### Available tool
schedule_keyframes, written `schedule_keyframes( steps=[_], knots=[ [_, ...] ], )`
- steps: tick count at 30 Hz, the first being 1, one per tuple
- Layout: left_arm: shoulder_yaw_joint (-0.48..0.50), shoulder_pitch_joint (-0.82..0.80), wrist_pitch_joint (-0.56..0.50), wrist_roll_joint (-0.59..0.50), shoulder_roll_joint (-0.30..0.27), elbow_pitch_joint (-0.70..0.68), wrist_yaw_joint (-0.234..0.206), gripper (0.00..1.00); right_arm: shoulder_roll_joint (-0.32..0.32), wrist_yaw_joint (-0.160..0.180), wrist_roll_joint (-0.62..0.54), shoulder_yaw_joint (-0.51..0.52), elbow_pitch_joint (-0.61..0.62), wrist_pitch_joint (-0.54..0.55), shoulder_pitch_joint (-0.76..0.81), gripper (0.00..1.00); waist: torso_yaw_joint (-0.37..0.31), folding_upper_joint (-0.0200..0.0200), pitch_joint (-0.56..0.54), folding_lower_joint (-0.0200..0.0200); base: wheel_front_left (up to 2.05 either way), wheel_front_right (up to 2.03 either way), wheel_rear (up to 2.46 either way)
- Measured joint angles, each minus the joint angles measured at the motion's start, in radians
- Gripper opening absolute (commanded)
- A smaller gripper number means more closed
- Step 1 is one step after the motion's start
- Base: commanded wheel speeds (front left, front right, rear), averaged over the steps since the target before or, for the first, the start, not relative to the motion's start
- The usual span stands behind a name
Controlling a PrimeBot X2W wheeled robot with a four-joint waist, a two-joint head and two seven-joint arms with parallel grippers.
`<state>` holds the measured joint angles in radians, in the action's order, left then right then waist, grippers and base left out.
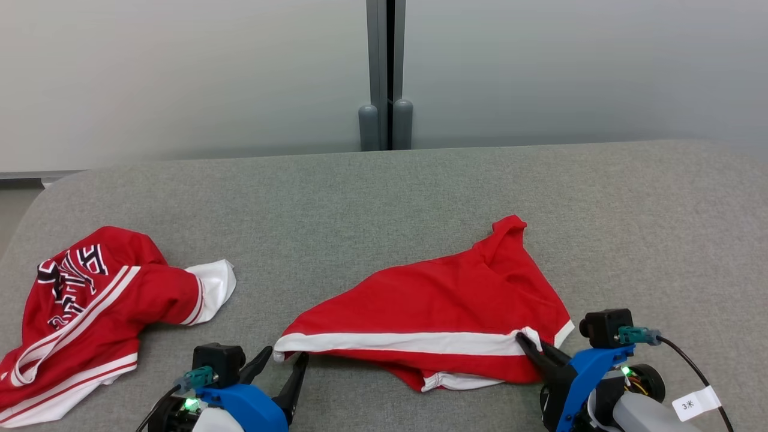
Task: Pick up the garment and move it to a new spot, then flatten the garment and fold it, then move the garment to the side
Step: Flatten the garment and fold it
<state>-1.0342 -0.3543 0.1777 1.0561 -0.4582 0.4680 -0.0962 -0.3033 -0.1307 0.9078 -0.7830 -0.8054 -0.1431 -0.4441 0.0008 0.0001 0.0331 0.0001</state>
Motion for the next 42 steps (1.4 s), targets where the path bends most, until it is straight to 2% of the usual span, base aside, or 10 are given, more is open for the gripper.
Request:
schedule_keyframes(
  steps=[1,2,3,4,13,24,28,34,39,42],
  knots=[
    [0.0,-0.003,0.0,0.0,0.002,0.004,0.001,0.71,0.001,0.0,0.002,-0.003,0.0,0.0,-0.001,0.0,-0.001,0.0,0.001,0.0,0.0,0.0,0.0],
    [0.0,-0.005,0.0,0.0,0.003,0.007,0.002,0.5,0.001,0.0,0.002,-0.007,0.002,0.0,-0.001,0.0,-0.002,0.0,0.002,0.0,0.0,0.0,0.0],
    [0.0,-0.007,0.0,0.0,0.003,0.011,0.003,0.2,0.001,0.0,0.005,-0.01,0.004,-0.004,-0.001,0.0,-0.003,0.0,0.002,0.0,0.0,0.0,0.0],
    [0.0,-0.009,0.0,0.0,0.004,0.014,0.005,0.0,0.001,0.0,0.01,-0.012,0.008,-0.009,-0.001,0.0,-0.004,0.0,0.003,0.0,0.0,0.0,0.0],
    [0.012,-0.012,0.033,-0.009,-0.006,0.013,0.007,0.0,-0.028,0.0,0.021,0.007,0.091,-0.105,0.008,0.0,-0.007,0.0,-0.016,0.0,0.0,0.0,0.0],
    [0.037,0.022,0.053,-0.008,-0.051,-0.078,-0.032,0.0,-0.053,0.0,-0.06,0.18,0.303,-0.119,0.107,0.0,-0.012,-0.0001,-0.038,-0.0001,0.0,0.0,0.0],
    [0.034,0.019,0.032,-0.01,-0.068,-0.098,-0.032,0.0,-0.051,0.0,-0.071,0.19,0.322,-0.119,0.124,0.0,-0.015,-0.0001,-0.026,-0.0001,0.0,0.0,0.0],
    [0.017,-0.155,-0.135,-0.012,-0.09,-0.076,0.045,0.0,-0.066,0.0,-0.019,0.139,0.309,-0.053,-0.012,0.0,-0.026,0.0,0.055,-0.0001,0.0,0.0,0.0],
    [0.04,-0.407,-0.277,-0.01,-0.082,0.035,0.132,0.0,-0.086,0.0,0.083,0.108,0.275,0.025,-0.248,0.0,-0.045,0.0,0.174,0.0003,0.0,0.0,0.0],
    [0.055,-0.573,-0.353,-0.012,-0.055,0.104,0.165,0.0,-0.101,0.0,0.107,0.075,0.23,0.07,-0.422,0.0,-0.057,0.0002,0.26,0.0003,0.0,0.0,0.0]
  ],
)
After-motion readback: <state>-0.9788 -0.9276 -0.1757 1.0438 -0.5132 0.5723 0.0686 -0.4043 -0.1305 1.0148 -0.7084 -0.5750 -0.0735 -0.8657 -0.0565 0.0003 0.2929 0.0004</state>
